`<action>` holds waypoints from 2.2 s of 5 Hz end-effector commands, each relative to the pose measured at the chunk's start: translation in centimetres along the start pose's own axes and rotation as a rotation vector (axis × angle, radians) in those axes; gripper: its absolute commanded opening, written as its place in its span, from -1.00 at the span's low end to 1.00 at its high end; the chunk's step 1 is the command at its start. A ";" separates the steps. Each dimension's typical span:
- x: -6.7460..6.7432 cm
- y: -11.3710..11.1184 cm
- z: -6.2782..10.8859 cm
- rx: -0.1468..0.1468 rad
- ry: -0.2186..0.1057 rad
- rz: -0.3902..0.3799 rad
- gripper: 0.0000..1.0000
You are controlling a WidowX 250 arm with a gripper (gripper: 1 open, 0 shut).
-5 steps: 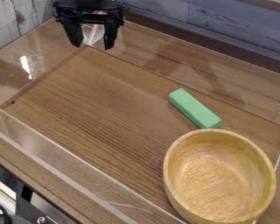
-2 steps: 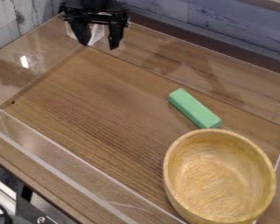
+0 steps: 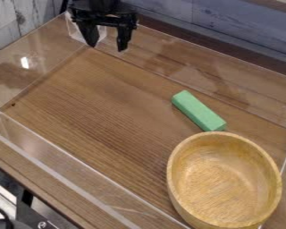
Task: Put the green block in the brown bowl
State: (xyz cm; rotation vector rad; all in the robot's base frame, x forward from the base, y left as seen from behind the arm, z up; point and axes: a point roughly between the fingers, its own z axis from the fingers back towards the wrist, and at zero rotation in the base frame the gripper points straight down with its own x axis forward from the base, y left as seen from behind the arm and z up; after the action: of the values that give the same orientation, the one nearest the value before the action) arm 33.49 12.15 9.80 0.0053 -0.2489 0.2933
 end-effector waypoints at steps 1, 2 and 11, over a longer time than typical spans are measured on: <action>0.7 1.0 0.5 0.013 -0.051 -0.017 1.00; 1.4 1.7 -0.1 0.024 -0.063 -0.015 1.00; -0.3 0.7 -1.5 0.049 0.032 -0.043 1.00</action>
State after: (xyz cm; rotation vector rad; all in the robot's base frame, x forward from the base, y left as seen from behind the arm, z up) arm 32.52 12.56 6.12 0.0353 -0.1402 0.2595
